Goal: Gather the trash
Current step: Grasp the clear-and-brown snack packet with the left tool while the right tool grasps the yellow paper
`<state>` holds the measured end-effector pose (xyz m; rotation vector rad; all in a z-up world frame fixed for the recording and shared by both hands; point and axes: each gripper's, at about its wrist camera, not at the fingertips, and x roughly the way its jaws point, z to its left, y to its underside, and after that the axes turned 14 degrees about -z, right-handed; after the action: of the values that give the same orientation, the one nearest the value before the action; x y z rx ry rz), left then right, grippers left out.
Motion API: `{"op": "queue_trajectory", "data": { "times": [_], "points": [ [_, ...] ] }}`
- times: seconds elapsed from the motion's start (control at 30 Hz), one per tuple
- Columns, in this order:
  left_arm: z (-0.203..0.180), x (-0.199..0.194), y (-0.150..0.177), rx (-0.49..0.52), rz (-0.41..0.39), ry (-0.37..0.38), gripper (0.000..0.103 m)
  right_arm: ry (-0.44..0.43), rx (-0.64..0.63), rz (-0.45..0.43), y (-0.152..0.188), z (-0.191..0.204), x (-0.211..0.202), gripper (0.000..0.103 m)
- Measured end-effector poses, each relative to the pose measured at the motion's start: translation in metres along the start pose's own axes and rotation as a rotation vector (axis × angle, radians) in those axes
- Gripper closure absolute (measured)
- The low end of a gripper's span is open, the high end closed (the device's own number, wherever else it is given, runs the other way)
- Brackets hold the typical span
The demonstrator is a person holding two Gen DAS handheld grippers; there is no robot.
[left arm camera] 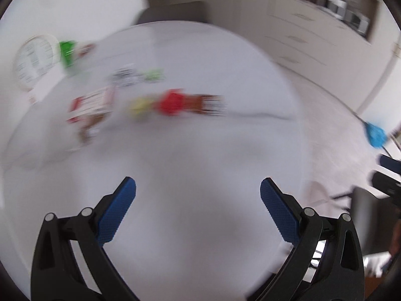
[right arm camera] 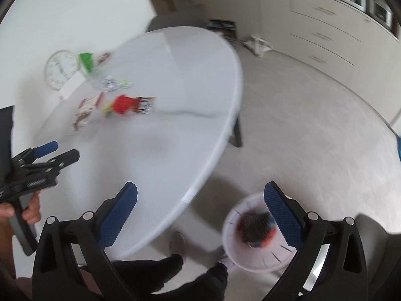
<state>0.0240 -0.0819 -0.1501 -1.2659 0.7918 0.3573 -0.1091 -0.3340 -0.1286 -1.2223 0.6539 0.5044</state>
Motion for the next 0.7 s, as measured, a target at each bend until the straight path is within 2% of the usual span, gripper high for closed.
{"op": "queue_trajectory", "data": {
  "times": [0.2, 0.27, 0.4, 0.5, 0.63, 0.7],
  "points": [
    [0.125, 0.041, -0.009, -0.063, 0.004, -0.185, 0.008, -0.077, -0.053, 0.007, -0.025, 0.074, 0.041, 0.003],
    [0.151, 0.057, -0.014, -0.06, 0.016, -0.209, 0.008, -0.106, -0.054, 0.016, -0.033, 0.097, 0.056, 0.003],
    [0.199, 0.095, -0.024, -0.085, 0.041, -0.187, 0.008, -0.129, -0.063, 0.037, -0.041, 0.131, 0.08, 0.003],
    [0.217, 0.126, -0.03, -0.083, 0.06, -0.159, 0.008, -0.137, -0.077, 0.058, -0.051, 0.153, 0.104, 0.003],
    [0.22, 0.167, -0.029, -0.031, 0.138, -0.118, 0.008, -0.133, -0.111, 0.067, -0.062, 0.179, 0.131, 0.003],
    [0.219, 0.179, -0.027, 0.017, 0.148, -0.102, 0.008, -0.134, -0.122, 0.071, -0.066, 0.189, 0.142, 0.003]
  ]
}}
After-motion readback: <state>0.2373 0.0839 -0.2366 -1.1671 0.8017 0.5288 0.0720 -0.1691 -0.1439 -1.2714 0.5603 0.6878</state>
